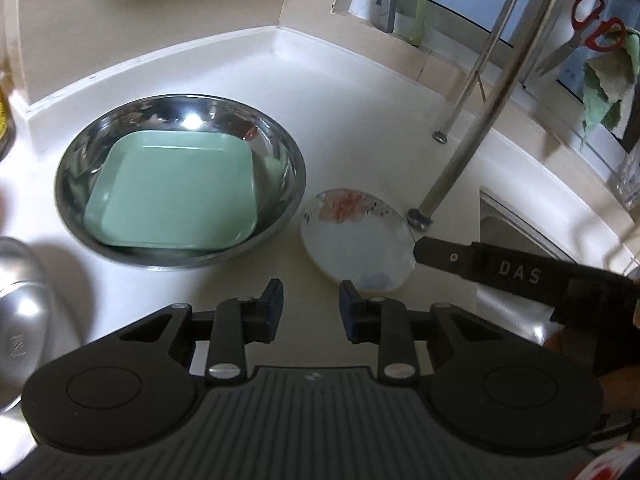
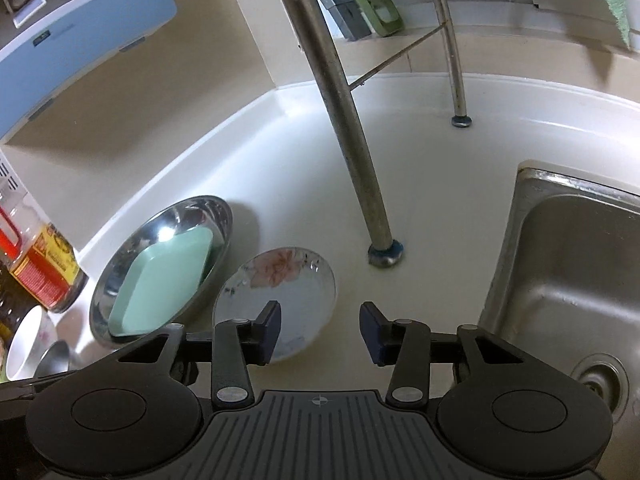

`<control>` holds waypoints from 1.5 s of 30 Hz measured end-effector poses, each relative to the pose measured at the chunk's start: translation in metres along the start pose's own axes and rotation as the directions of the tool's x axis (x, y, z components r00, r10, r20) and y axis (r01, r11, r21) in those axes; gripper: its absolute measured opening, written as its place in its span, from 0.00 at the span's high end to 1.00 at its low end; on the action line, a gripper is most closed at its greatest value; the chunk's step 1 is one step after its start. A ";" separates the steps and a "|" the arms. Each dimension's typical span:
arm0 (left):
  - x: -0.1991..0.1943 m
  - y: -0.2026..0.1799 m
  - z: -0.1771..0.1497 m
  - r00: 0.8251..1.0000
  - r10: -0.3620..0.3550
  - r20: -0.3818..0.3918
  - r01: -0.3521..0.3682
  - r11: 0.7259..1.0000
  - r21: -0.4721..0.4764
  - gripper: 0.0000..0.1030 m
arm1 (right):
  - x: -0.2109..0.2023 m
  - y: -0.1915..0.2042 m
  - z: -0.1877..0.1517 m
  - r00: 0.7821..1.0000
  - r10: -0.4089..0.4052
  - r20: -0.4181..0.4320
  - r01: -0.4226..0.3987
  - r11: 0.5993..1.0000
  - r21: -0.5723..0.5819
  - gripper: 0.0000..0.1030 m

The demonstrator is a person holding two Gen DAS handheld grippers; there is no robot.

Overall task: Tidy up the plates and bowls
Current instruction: 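Move the open left gripper to the white floral saucer, then close the left gripper on the saucer rim and lift it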

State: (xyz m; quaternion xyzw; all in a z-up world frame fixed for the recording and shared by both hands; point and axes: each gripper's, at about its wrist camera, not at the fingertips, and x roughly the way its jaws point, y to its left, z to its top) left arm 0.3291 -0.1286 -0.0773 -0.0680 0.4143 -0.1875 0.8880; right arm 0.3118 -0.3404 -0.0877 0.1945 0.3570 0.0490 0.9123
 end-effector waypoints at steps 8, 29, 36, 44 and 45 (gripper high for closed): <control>0.030 -0.005 0.009 1.000 -0.007 -0.013 0.006 0.999 -0.033 0.74 | 0.026 -0.007 0.009 1.000 0.015 -0.005 -0.015 1.000 -0.009 0.64; 0.063 -0.007 0.020 0.999 0.023 -0.036 -0.023 1.000 -0.010 0.88 | 0.051 -0.010 0.015 1.000 0.017 -0.024 -0.019 0.997 -0.072 0.93; 0.062 -0.008 0.020 0.999 0.021 -0.038 -0.021 1.000 0.017 0.89 | 0.045 -0.012 0.011 1.000 0.009 -0.019 -0.010 0.998 -0.058 0.95; 0.055 -0.013 0.020 1.000 0.000 -0.021 0.000 0.999 0.041 0.90 | 0.026 -0.014 0.010 1.000 -0.002 0.002 0.002 1.000 -0.028 0.96; 0.053 -0.012 0.021 1.000 -0.003 -0.019 0.004 0.999 0.041 0.90 | 0.023 -0.014 0.010 1.000 -0.001 0.006 0.002 1.000 -0.025 0.96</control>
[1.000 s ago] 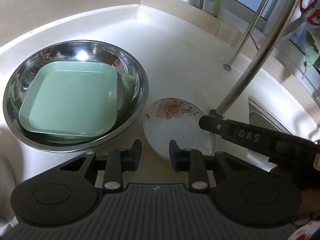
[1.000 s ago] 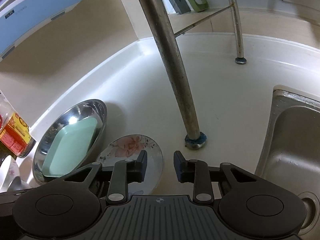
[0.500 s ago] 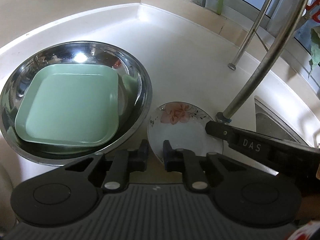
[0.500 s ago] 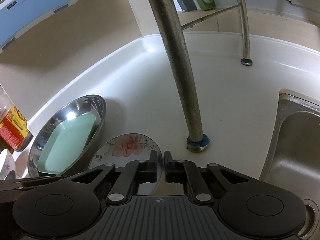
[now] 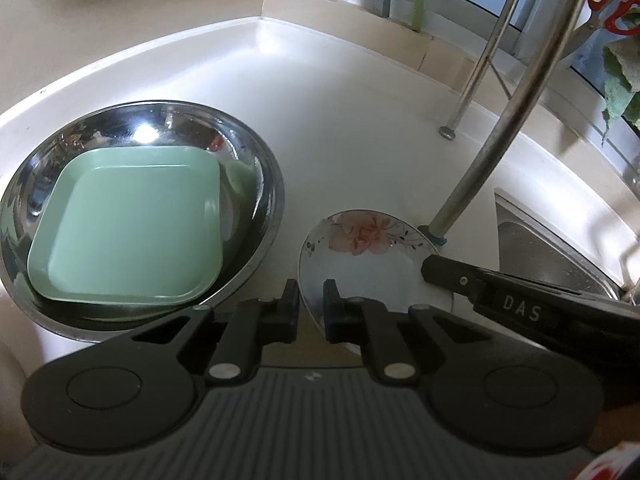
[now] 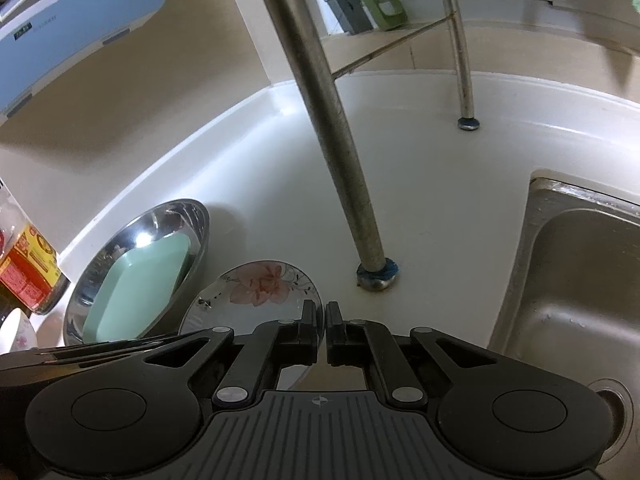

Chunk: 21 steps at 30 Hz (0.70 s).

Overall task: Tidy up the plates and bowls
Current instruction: 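Close the left gripper on the saucer rim and lift it, then lower the saucer onto the green plate in the basin and release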

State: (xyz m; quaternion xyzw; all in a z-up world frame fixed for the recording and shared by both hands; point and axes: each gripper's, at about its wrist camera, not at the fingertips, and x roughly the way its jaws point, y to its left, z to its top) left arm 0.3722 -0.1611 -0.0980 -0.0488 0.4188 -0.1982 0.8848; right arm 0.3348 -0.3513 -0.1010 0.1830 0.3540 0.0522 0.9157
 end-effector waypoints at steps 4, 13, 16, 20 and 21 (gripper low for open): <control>-0.011 0.000 0.003 1.000 -0.009 0.020 0.009 1.000 0.007 0.90 | -0.010 0.003 0.005 1.000 0.004 0.020 -0.004 1.000 0.006 0.96; -0.040 0.010 0.017 0.997 -0.005 0.076 0.005 1.000 -0.001 0.90 | -0.023 0.023 0.023 0.997 0.046 0.067 -0.045 0.999 -0.017 0.96; -0.047 0.020 0.021 0.996 0.022 0.087 -0.021 1.000 -0.015 0.90 | -0.016 0.034 0.026 0.995 0.076 0.062 -0.074 0.997 -0.033 0.96; -0.054 0.040 0.025 0.992 0.079 0.094 -0.075 0.996 -0.042 0.90 | -0.001 0.054 0.028 0.991 0.124 0.042 -0.122 0.991 -0.058 0.96; -0.055 0.045 0.025 0.991 0.095 0.095 -0.091 0.995 -0.048 0.89 | 0.002 0.059 0.028 0.990 0.137 0.037 -0.135 0.989 -0.065 0.96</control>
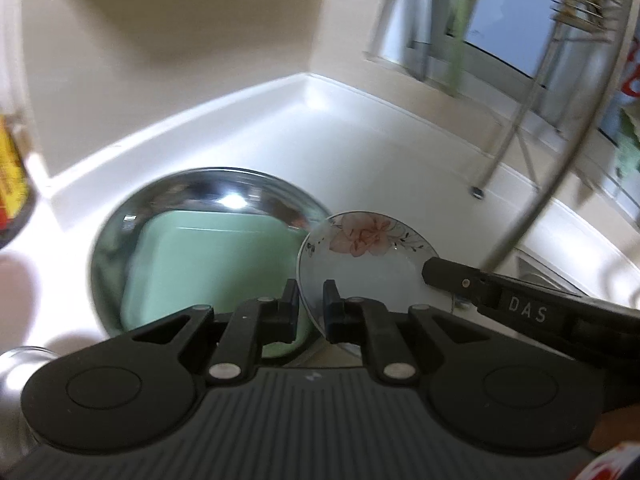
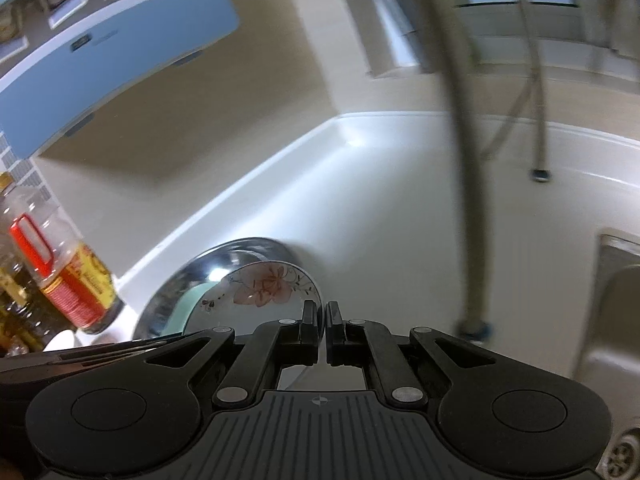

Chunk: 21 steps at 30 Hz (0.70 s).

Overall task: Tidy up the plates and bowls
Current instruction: 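Lower the saucer onto the green plate in the basin and release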

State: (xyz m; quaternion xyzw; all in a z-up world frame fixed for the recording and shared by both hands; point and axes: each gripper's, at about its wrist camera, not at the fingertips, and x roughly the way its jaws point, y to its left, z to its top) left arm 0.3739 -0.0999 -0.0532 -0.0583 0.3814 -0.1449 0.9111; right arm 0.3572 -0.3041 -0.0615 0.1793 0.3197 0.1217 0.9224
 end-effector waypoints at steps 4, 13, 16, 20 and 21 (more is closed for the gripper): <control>-0.002 0.022 0.005 0.999 0.052 0.000 -0.052 0.998 -0.025 0.89 | 0.020 0.020 0.000 0.999 0.045 -0.024 -0.046 0.999 -0.024 0.96; 0.013 0.060 0.011 0.993 0.107 -0.058 -0.112 0.989 -0.096 0.89 | 0.065 0.042 0.000 0.993 0.081 -0.091 -0.084 0.996 -0.029 0.96; 0.020 0.068 0.014 0.991 0.109 -0.081 -0.118 0.987 -0.111 0.89 | 0.077 0.042 0.001 0.990 0.083 -0.113 -0.086 0.996 -0.023 0.96; 0.030 0.075 0.015 0.986 0.117 -0.119 -0.132 0.984 -0.121 0.89 | 0.089 0.043 0.001 0.988 0.075 -0.134 -0.080 0.996 -0.029 0.96; 0.032 0.076 0.015 0.985 0.119 -0.126 -0.134 0.984 -0.120 0.89 | 0.092 0.043 0.001 0.988 0.073 -0.138 -0.077 0.997 -0.027 0.96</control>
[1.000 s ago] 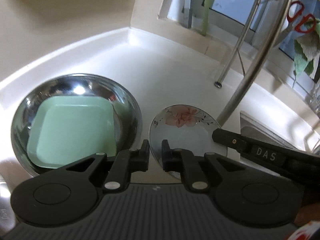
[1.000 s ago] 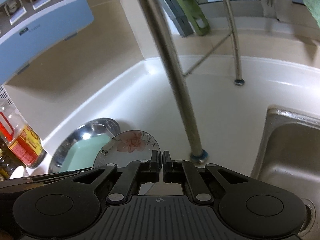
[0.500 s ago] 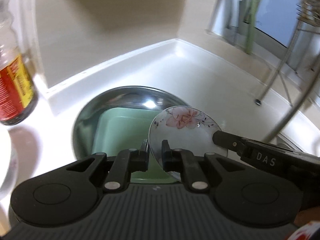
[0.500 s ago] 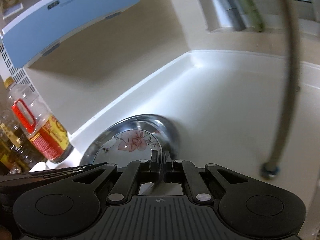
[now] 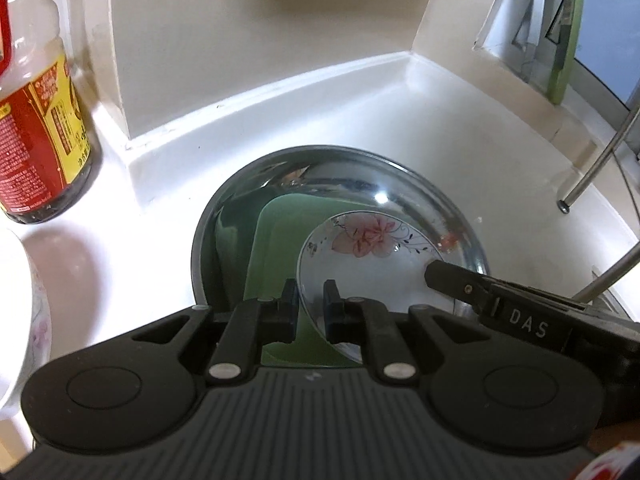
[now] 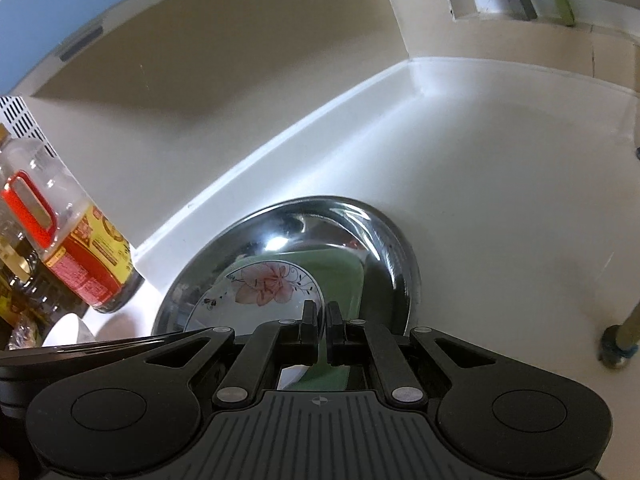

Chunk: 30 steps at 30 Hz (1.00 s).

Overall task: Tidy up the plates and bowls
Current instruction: 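Lower the saucer onto the green plate in the basin and release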

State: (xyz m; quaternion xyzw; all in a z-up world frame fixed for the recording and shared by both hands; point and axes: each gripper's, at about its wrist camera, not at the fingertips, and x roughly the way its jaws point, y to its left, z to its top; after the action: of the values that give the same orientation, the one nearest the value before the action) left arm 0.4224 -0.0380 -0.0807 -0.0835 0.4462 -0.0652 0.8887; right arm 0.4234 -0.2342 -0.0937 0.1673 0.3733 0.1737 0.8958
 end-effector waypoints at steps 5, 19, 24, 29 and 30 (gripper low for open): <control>0.011 0.002 0.004 1.000 0.008 -0.030 -0.008 1.000 -0.001 0.89 | 0.013 -0.003 0.001 1.000 -0.004 -0.021 0.004 1.000 0.012 0.96; 0.016 0.000 0.008 0.999 0.036 -0.032 -0.035 0.999 0.012 0.89 | 0.022 -0.003 0.002 0.999 -0.015 -0.029 0.015 1.000 0.005 0.96; 0.006 0.001 0.011 0.999 0.054 -0.001 -0.054 0.998 0.028 0.87 | 0.015 0.002 0.004 0.999 -0.040 0.004 0.040 0.998 -0.038 0.95; -0.011 0.001 0.011 0.998 0.056 0.027 -0.057 0.998 0.033 0.86 | 0.000 0.006 0.006 0.999 -0.028 0.030 0.030 0.997 -0.065 0.92; -0.015 0.001 0.011 0.998 0.057 0.032 -0.058 0.998 0.036 0.85 | -0.003 0.007 0.005 0.999 -0.027 0.035 0.030 0.997 -0.074 0.88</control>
State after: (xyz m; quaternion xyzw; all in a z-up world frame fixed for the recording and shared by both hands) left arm 0.4225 -0.0335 -0.0631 -0.0553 0.4335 -0.0467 0.8983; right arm 0.4236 -0.2300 -0.0851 0.1314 0.3536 0.1718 0.9100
